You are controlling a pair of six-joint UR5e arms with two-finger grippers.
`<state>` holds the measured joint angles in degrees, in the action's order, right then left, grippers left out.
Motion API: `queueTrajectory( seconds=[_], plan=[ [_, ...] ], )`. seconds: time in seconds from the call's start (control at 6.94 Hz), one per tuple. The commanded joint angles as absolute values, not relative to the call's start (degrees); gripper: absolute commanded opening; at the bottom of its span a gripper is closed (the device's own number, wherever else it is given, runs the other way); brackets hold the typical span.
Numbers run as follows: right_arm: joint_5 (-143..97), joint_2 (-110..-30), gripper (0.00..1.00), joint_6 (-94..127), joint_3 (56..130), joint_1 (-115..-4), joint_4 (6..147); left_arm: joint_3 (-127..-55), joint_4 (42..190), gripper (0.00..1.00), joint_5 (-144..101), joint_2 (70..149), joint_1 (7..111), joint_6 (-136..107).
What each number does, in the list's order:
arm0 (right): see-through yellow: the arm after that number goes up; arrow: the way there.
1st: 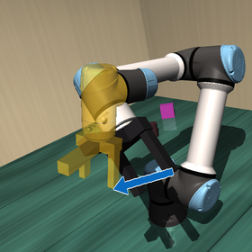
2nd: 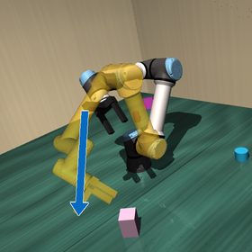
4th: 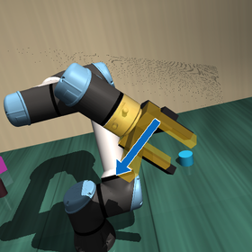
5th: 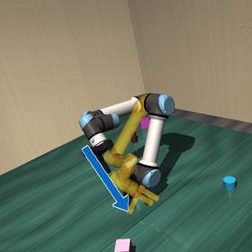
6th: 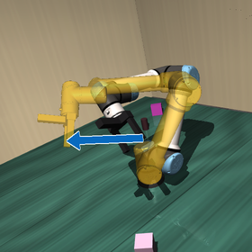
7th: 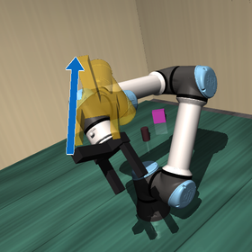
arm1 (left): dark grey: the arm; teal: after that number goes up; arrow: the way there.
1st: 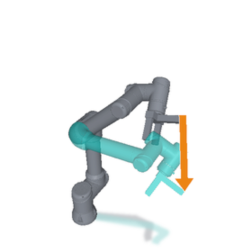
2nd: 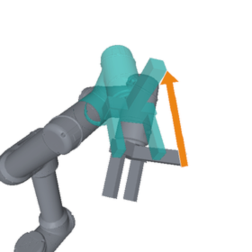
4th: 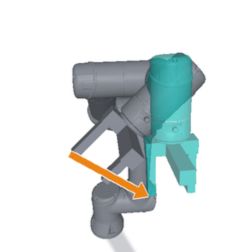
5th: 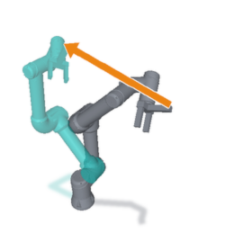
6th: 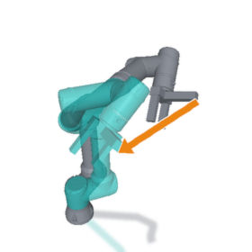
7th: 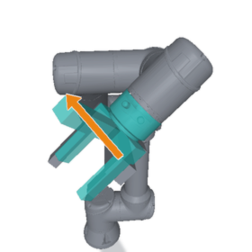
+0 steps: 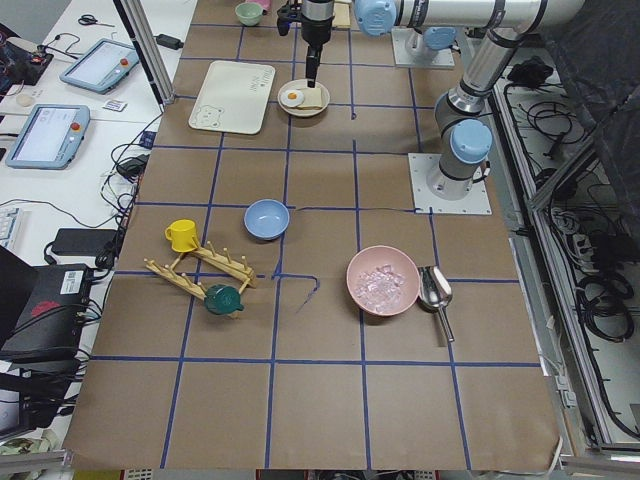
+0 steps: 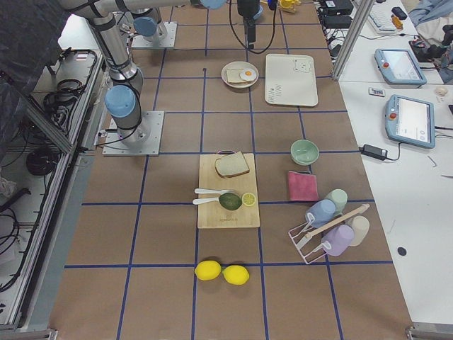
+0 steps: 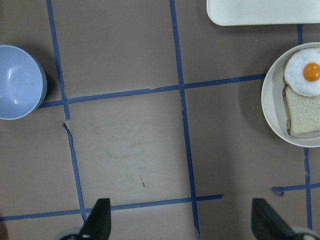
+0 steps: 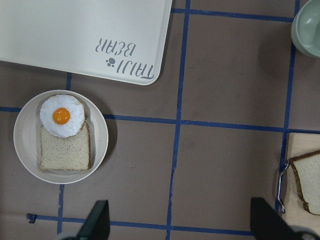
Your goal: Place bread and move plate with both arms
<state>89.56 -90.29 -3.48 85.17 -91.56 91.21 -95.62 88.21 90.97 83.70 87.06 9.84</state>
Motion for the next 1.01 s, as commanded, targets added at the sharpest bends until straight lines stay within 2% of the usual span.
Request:
queueTrajectory(
  seconds=[0.0, 0.58, 0.86],
  plan=[
    [89.39, -90.18, 1.00, -3.86, 85.25, -91.41, 91.05, -95.80, 88.07, 1.00, 90.88, 83.67, 87.10, 9.84],
    [90.09, -89.83, 1.00, -5.10, 86.66, -88.51, 90.88, -95.89, 87.63, 1.00, 90.70, 83.85, 87.10, 9.84],
    [92.61, -89.74, 1.00, -5.80, 90.94, -86.06, 91.84, -95.89, 87.54, 1.00, 90.53, 83.93, 87.19, 9.84]
  ],
)
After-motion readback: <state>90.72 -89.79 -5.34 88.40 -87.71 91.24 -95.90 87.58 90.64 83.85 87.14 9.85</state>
